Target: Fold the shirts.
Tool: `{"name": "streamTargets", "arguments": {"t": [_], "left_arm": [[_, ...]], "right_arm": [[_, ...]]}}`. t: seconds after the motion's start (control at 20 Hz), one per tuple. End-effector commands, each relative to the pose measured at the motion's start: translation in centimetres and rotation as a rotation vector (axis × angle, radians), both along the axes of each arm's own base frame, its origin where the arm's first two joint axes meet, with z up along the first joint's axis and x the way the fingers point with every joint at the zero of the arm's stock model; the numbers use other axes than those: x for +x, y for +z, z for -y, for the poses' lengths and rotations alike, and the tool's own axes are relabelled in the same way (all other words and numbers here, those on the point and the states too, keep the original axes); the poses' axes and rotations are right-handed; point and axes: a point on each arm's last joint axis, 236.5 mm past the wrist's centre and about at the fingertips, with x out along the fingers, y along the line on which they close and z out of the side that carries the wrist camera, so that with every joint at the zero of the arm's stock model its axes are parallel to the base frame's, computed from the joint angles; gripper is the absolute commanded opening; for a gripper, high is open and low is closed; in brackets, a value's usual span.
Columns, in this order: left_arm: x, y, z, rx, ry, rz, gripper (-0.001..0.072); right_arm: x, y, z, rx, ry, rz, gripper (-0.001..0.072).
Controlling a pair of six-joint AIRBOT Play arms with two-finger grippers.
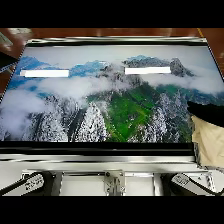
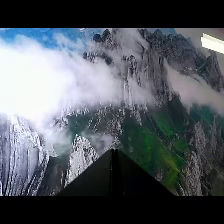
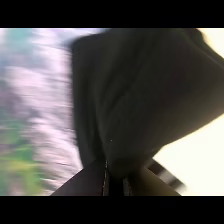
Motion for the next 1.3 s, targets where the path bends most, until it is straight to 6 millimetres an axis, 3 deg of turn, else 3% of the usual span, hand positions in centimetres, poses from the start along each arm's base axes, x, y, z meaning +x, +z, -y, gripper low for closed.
{"name": "streamTargets", "arguments": {"t": [0.0,0.2,0.35,0.45,0.55,0.6,0.65,0.7,0.8,0.85,0.9,0.95,1.0,1.05,1.15,1.2,1.25], "left_arm": [[-0.4,0.1,0.3,-0.001,-0.012,-0.006,0.004],[-0.6,-0.1,0.4,0.009,-0.027,-0.007,0.004],[-1.2,-0.5,0.7,0.015,-0.052,-0.027,0.004],[-1.2,-0.5,0.7,0.015,-0.053,-0.028,0.0041],[-1.2,-0.5,0.7,0.015,-0.053,-0.028,0.004],[-1.2,-0.5,0.7,0.014,-0.053,-0.028,0.004],[-1.2,-0.5,0.7,0.015,-0.052,-0.028,0.004],[-1.1,-0.5,0.7,0.014,-0.052,-0.028,0.004],[-1.0,-0.5,0.8,0.014,-0.052,-0.026,0.004],[-1.0,-0.5,0.9,0.015,-0.055,-0.023,0.004],[-0.7,-0.4,1.3,0.019,-0.064,-0.014,0.004],[-0.4,-0.5,2.2,0.047,-0.104,0.015,0.004],[0.1,-0.7,3.5,0.1,-0.159,0.049,0.0038],[0.6,-1.6,4.7,0.157,-0.184,0.052,0.0038],[1.5,-4.4,7.9,0.306,-0.235,0.018,0.0038],[1.6,-6.0,9.8,0.377,-0.265,-0.012,0.0038],[1.4,-8.0,11.7,0.444,-0.289,-0.055,0.0038]], "right_arm": [[-6.8,-1.7,2.2,-0.057,-0.085,-0.265,0.006],[-12.4,-7.5,-0.9,0.051,-0.141,-0.409,0.0061],[-16.4,-11.9,-2.6,0.106,-0.286,-0.396,0.0061],[-17.1,-14.2,-3.2,0.139,-0.382,-0.321,0.0061],[-16.4,-16.1,-3.7,0.189,-0.456,-0.232,0.007],[-15.8,-16.8,-3.5,0.195,-0.48,-0.191,0.0154],[-15.1,-17.0,-3.2,0.186,-0.48,-0.155,0.0465],[-14.3,-16.8,-2.9,0.167,-0.44,-0.121,0.0641],[-13.5,-14.7,-1.3,0.094,-0.409,-0.073,0.0643],[-13.0,-12.6,0.4,0.018,-0.416,-0.027,0.0643],[-11.6,-9.3,2.0,-0.084,-0.391,0.053,0.062],[-9.3,-5.2,2.7,-0.203,-0.304,0.164,0.0549],[-6.6,-1.2,1.9,-0.307,-0.19,0.267,0.0549],[-3.3,3.0,0.1,-0.406,-0.083,0.394,0.055],[2.9,9.8,-6.4,-0.518,0.136,0.656,0.0554],[5.2,12.3,-10.1,-0.554,0.233,0.759,0.0554],[7.1,13.2,-13.4,-0.566,0.324,0.816,0.0553]]}}
